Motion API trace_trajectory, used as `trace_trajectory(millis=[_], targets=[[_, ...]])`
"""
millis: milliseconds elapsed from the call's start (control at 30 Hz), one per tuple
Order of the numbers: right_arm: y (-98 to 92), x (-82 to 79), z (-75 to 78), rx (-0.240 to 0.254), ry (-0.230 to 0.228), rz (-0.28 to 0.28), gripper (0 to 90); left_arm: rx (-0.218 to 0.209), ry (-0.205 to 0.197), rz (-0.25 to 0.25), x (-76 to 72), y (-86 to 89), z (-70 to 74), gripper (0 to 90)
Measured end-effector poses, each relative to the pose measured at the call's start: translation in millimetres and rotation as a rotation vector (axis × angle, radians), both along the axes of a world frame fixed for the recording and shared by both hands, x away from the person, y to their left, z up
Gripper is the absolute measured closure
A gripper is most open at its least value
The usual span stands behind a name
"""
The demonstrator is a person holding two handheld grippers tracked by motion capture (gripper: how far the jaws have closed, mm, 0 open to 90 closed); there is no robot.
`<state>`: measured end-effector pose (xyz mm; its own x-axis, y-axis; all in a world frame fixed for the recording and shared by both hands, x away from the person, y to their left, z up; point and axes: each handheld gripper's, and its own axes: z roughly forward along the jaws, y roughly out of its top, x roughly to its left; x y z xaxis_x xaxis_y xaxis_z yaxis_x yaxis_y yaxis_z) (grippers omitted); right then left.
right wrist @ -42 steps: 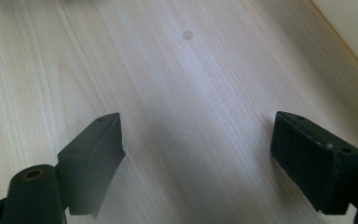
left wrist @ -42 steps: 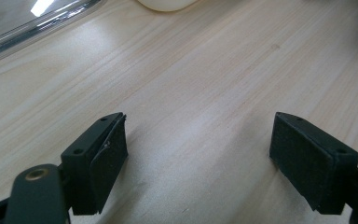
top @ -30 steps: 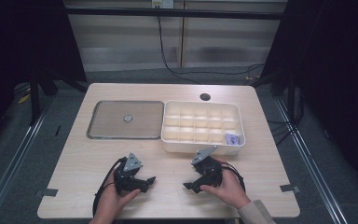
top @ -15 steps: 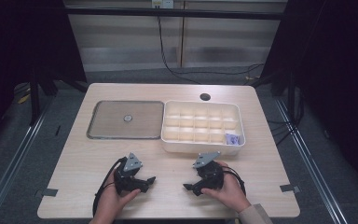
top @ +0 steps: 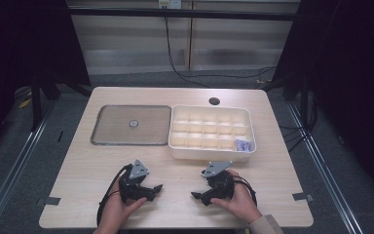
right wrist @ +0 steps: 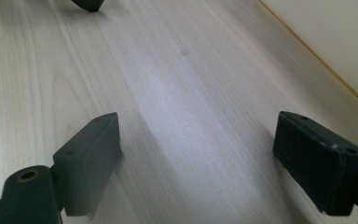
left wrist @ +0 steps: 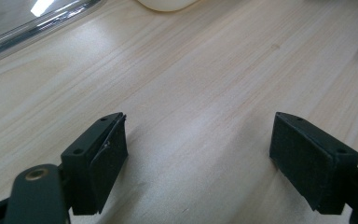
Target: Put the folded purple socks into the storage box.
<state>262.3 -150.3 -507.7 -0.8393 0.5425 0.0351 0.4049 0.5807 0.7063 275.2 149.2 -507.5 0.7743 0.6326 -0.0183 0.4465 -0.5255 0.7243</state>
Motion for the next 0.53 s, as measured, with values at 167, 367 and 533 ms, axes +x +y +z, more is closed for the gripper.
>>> trace_trajectory(millis=[167,367,533], targets=[[-1.0,-0.8,-2.4,0.023,-0.012,-0.006,14.6,0.000,0.000,0.001,0.0,0.0,0.0,18.4],[-1.0,-1.2,-2.6,0.026,-0.012,-0.010,14.5,0.000,0.000,0.000,0.0,0.0,0.0,18.4],[-0.8,-0.7,-2.7,0.026,-0.014,-0.008,14.3,0.000,0.000,0.000,0.0,0.0,0.0,18.4]])
